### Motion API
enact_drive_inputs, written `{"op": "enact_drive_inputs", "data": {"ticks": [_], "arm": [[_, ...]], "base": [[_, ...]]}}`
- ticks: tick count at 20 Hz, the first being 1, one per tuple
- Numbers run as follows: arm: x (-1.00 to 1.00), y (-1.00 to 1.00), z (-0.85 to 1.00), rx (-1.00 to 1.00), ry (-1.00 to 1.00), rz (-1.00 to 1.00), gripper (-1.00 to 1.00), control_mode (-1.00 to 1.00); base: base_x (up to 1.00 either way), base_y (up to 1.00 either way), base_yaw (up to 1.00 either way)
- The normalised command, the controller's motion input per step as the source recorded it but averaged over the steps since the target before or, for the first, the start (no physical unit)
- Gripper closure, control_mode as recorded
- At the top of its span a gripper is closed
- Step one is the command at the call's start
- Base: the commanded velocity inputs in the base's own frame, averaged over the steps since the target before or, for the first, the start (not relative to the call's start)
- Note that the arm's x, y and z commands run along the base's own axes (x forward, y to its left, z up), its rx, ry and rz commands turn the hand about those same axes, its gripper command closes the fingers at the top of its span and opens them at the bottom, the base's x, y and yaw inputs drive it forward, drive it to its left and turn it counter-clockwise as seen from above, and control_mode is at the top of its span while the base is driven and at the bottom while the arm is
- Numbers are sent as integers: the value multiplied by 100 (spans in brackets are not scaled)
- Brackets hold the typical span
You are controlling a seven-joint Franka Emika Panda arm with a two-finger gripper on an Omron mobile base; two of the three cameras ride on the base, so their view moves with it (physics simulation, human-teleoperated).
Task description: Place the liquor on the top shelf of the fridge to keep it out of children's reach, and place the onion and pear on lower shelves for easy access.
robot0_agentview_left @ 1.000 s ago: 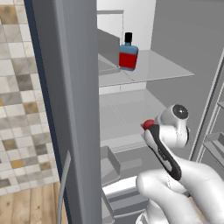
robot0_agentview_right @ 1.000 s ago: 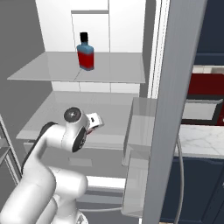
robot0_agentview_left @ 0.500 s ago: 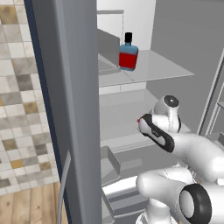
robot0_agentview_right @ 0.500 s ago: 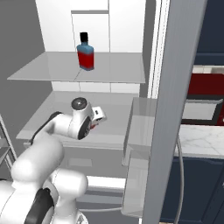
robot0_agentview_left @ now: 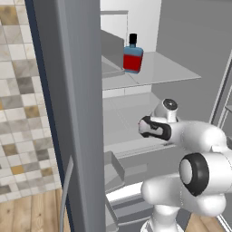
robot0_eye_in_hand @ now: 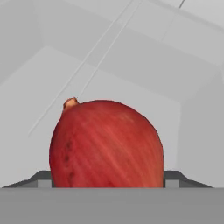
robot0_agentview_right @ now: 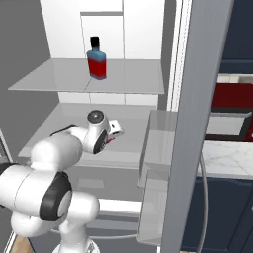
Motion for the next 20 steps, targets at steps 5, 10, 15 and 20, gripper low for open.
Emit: {"op": "enact_drive_inputs", "data": {"ticks": [5,10,15,20], "arm": [[42,0,-15,0,-2,0,-100,-100],[22,0,0,0,-1,0,-100,-100],[0,0,9,0,0,0,-100,-100],[-16,0,23,0,0,0,-100,-100]], "base": [[0,0,0],[0,0,0],[0,0,0],[0,0,0]]}}
